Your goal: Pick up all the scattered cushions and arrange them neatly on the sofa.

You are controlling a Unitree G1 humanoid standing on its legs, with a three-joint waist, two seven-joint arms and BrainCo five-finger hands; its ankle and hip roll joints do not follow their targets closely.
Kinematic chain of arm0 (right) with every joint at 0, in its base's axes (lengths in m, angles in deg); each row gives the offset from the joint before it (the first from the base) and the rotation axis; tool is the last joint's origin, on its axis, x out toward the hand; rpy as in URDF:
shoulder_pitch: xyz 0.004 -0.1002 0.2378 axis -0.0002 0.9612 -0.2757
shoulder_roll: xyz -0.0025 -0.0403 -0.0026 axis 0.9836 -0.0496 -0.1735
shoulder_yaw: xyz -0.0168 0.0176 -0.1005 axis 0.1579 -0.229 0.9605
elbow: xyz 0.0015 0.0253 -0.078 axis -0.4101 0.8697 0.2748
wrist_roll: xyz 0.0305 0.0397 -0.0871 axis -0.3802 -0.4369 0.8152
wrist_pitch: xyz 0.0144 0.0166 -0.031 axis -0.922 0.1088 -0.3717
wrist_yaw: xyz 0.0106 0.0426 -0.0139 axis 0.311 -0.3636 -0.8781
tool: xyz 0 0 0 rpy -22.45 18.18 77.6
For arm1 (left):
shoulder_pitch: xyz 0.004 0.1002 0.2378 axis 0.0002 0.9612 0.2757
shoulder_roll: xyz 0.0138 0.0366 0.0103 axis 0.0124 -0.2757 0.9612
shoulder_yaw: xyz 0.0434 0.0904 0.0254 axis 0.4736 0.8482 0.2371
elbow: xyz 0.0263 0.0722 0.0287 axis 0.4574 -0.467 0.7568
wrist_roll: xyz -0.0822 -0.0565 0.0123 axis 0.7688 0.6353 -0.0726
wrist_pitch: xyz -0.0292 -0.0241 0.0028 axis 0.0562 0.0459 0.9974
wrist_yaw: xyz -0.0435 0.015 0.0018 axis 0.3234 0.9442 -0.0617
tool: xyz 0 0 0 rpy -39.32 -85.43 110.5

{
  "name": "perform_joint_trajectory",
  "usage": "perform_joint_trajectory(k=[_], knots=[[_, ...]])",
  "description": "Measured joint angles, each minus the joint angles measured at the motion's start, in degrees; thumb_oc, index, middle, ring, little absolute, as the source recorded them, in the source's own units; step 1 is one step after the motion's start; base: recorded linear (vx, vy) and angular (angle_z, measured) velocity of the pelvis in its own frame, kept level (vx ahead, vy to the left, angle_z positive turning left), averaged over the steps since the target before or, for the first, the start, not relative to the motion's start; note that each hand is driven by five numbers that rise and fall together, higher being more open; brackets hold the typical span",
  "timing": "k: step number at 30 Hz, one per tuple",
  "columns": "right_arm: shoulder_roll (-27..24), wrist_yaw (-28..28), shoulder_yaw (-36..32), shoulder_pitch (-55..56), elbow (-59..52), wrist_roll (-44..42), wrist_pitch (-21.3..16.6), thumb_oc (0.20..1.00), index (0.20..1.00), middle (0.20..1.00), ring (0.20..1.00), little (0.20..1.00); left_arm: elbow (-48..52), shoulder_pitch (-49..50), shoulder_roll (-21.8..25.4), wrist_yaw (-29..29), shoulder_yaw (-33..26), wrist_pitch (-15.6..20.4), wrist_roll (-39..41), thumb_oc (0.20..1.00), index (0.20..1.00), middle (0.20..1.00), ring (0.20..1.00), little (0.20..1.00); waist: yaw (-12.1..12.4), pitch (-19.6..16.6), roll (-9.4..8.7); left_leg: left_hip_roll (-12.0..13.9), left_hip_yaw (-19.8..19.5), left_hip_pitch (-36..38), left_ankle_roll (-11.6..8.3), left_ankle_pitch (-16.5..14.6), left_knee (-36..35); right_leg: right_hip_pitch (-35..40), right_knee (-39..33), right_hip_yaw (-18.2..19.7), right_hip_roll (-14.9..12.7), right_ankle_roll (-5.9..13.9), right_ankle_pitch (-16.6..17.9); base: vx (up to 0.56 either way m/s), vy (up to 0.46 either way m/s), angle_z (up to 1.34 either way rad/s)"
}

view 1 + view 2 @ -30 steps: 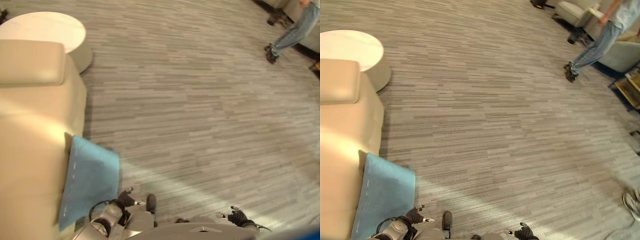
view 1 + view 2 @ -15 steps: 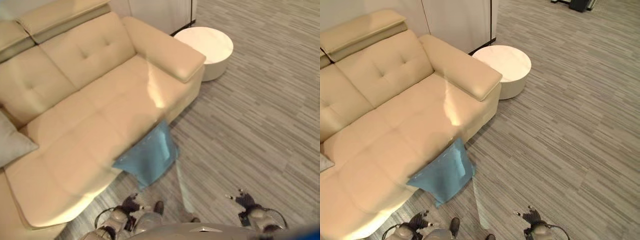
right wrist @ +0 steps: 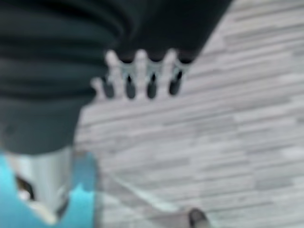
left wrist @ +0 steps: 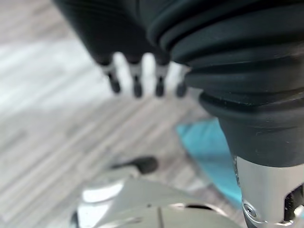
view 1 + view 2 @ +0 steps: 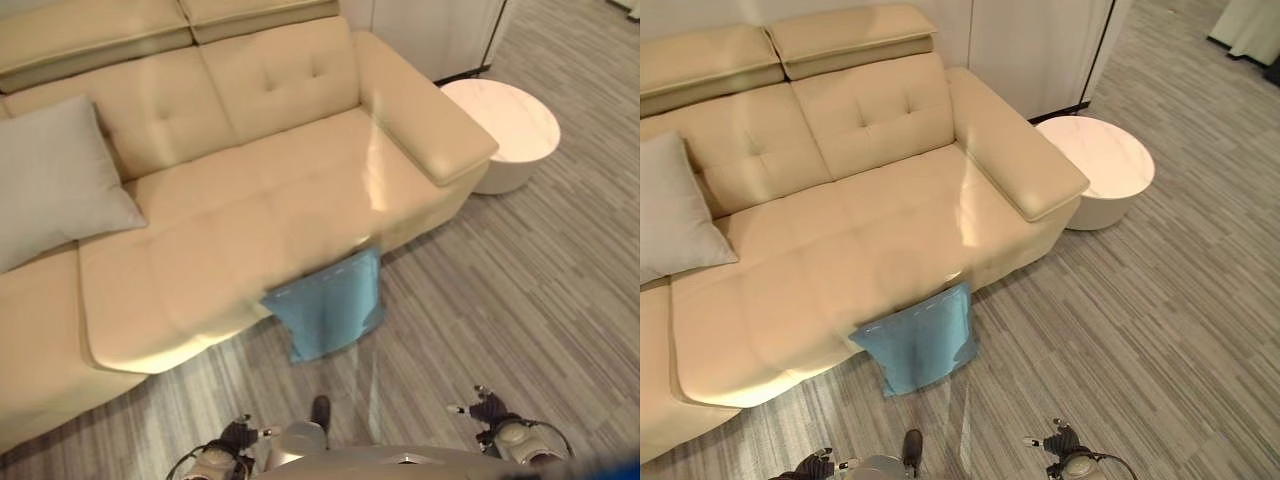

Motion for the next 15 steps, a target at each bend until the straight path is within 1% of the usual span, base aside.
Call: perform_joint_trajectory(k=[2,3,4,5,6,7,8,9,10,11,12,13,14,15], knots=[[0.36,-0.05,0.02,-0.08,-0.45,-0.01,0.21,1.0,1.0,1.0,1.0,1.0,-0.05,-1.49,-0.17,0.0,-0.08,0.25,0.06,1.0,1.0,1.0,1.0,1.0,0.04,0.3,0.44,-0.34,-2.46,-0.23,0.2,0.14,-0.02,-1.59,-4.16,3.64,0.56,-0.11,-0.25,0.23,-0.118,0.7],[0.91,-0.04,0.15,-0.08,-0.53,-0.02,0.2,1.0,1.0,1.0,1.0,1.0,-0.44,-2.65,-0.46,-0.07,-0.11,0.41,0.24,1.0,1.0,1.0,1.0,1.0,0.2,0.36,0.8,-0.89,-5.66,-0.43,-0.02,0.25,0.35,-0.7,-11.06,5.46,1.09,-0.26,0.35,0.23,-0.159,1.27],[1.16,-0.07,0.18,-0.41,-0.62,-0.02,0.19,1.0,1.0,1.0,1.0,1.0,-0.51,-3.24,-0.65,-0.09,-0.11,0.5,0.66,1.0,1.0,1.0,1.0,1.0,0.65,0.4,0.93,-1.51,-8.31,-0.47,-0.7,0.35,0.2,0.01,-16.72,6.65,0.93,-0.06,1.7,0.37,-0.241,1.51],[1.19,-0.06,0.11,-1.22,-0.75,-0.02,0.07,1.0,1.0,1.0,1.0,1.0,-0.72,-3.3,-0.77,-0.12,-0.12,0.63,1.27,1.0,1.0,1.0,1.0,1.0,1.67,0.38,0.9,-2.31,-10.44,-0.46,-0.72,0.2,-0.03,0.12,-21.72,8.47,-0.24,0.48,4.62,0.37,-0.219,1.28],[1.1,-0.11,0.09,-2.54,-0.39,-0.02,0.0,1.0,1.0,1.0,1.0,1.0,-1.68,-3.08,-0.68,-0.15,-0.21,0.65,1.56,1.0,1.0,1.0,1.0,1.0,2.85,0.37,1.2,-2.73,-12.53,-0.56,-0.94,0.21,0.1,-0.13,-25.28,9.47,-1.86,1.14,7.77,0.34,-0.217,0.99],[0.87,-0.09,0.03,-3.65,0.34,-0.02,0.01,1.0,1.0,1.0,1.0,1.0,-3.04,-3.13,-0.67,-0.17,-0.24,0.57,1.58,1.0,1.0,1.0,1.0,1.0,3.37,0.27,1.67,-2.84,-13.39,-0.7,-1.19,0.02,0.14,-0.46,-28.24,10.0,-3.33,2.08,10.21,0.22,-0.154,1.1],[0.57,0.11,-0.45,-3.76,-0.23,-0.01,-0.05,1.0,1.0,1.0,1.0,1.0,-3.99,-2.56,-0.87,-0.24,-1.25,0.42,1.6,1.0,1.0,1.0,1.0,1.0,3.0,-0.25,1.38,-3.27,-15.14,-1.45,-1.44,-0.01,0.1,0.27,-32.46,9.82,-5.45,3.29,13.27,0.15,-0.117,0.93],[0.7,0.17,-0.53,-3.79,-0.4,-0.01,-0.05,1.0,1.0,1.0,1.0,1.0,-4.05,-2.29,-0.67,-0.25,-1.35,0.42,1.61,1.0,1.0,1.0,1.0,1.0,2.98,-0.32,1.33,-3.27,-15.43,-1.38,-1.46,0.01,0.02,0.43,-32.84,9.71,-5.81,3.4,13.7,0.15,-0.112,1.18],[1.88,0.05,-0.47,-3.94,-0.94,0.02,-0.18,1.0,1.0,1.0,1.0,1.0,-3.76,0.77,1.45,-0.36,-1.31,0.23,1.65,1.0,1.0,1.0,1.0,1.0,3.52,-0.59,-0.29,-3.42,-16.63,0.1,-3.93,0.73,-1.26,1.06,-34.21,9.04,-6.4,1.67,18.52,0.18,-0.146,0.74],[1.62,0.08,-0.51,-3.76,-0.9,0.02,-0.12,1.0,1.0,1.0,1.0,1.0,-3.74,2.59,1.36,-0.61,-1.31,0.14,1.66,1.0,1.0,1.0,1.0,1.0,3.63,-1.15,0.27,-2.52,-17.36,0.56,-4.76,0.24,-1.26,2.58,-35.21,8.7,-5.32,0.49,20.62,0.29,-0.251,0.63],[1.07,0.19,-1.03,-3.9,-0.62,0.02,0.09,1.0,1.0,1.0,1.0,1.0,-3.72,4.43,-0.01,-0.97,-1.39,0.18,1.71,1.0,1.0,1.0,1.0,1.0,3.97,-1.76,1.09,-0.93,-17.65,0.76,-6.11,0.13,-1.17,4.46,-37.09,7.93,-3.17,-0.01,20.78,0.26,-0.243,0.4],[0.48,0.28,-1.1,-3.41,-0.46,0.01,0.19,1.0,1.0,1.0,1.0,1.0,-3.83,4.91,-1.11,-1.08,-1.77,0.15,1.74,1.0,1.0,1.0,1.0,1.0,3.68,-2.27,1.96,0.12,-18.5,0.56,-7.17,0.23,-0.78,5.48,-37.06,6.73,-2.05,-0.07,20.1,0.15,-0.142,0.85],[-0.16,0.32,-1.06,-2.58,-0.43,0.02,0.58,1.0,1.0,1.0,1.0,1.0,-3.67,4.53,-1.81,-1.3,-2.72,0.44,2.17,1.0,1.0,1.0,1.0,1.0,3.33,-2.72,1.93,0.88,-20.62,-0.62,-9.23,1.27,0.28,6.48,-37.18,3.95,-1.09,-0.17,18.47,0.08,-0.113,1.0],[-0.57,0.33,-1.03,-2.38,-0.46,0.02,0.66,1.0,1.0,1.0,1.0,1.0,-2.44,3.16,-1.94,-1.3,-2.7,0.56,2.34,1.0,1.0,1.0,1.0,1.0,3.54,-2.37,1.28,1.54,-20.29,-1.09,-10.68,2.22,0.15,6.24,-37.28,3.41,-0.51,-0.84,18.15,0.05,-0.087,0.84]])
